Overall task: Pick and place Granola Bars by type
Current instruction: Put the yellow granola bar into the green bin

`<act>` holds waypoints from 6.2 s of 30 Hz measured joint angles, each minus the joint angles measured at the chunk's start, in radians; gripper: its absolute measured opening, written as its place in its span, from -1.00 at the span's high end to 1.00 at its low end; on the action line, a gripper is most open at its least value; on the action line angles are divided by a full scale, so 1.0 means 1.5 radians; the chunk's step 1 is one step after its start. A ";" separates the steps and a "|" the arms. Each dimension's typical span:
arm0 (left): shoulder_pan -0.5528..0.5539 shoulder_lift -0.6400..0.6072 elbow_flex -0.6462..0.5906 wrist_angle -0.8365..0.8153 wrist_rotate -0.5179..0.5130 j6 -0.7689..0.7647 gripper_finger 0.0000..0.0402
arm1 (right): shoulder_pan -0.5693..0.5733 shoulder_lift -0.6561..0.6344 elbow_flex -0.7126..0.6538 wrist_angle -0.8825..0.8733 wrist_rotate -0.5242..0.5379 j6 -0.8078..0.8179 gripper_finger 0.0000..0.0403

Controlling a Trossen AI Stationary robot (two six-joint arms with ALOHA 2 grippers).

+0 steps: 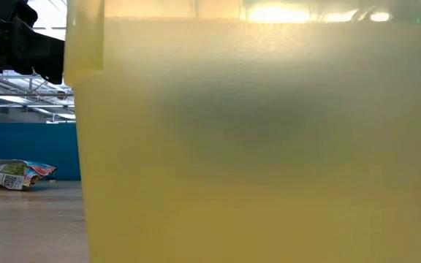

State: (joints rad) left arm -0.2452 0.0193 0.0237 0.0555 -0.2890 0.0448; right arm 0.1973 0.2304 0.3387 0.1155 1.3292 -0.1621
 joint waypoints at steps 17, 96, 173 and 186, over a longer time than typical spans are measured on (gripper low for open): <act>0.000 0.000 0.000 0.000 0.000 0.000 0.21 | 0.001 0.131 0.175 0.047 0.127 -0.218 1.00; 0.000 0.000 0.000 0.000 0.000 0.000 0.21 | -0.632 0.462 0.290 -0.698 -0.766 0.278 1.00; 0.000 0.000 0.000 0.000 0.000 0.000 0.21 | 0.560 0.706 0.281 -0.561 -0.958 1.296 1.00; 0.000 0.000 0.000 0.000 0.000 0.000 0.21 | 0.554 0.815 0.281 -0.410 -0.978 1.314 1.00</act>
State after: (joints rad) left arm -0.2454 0.0196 0.0236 0.0555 -0.2893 0.0448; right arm 1.0276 1.4523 0.7609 -0.4998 -0.1373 1.8091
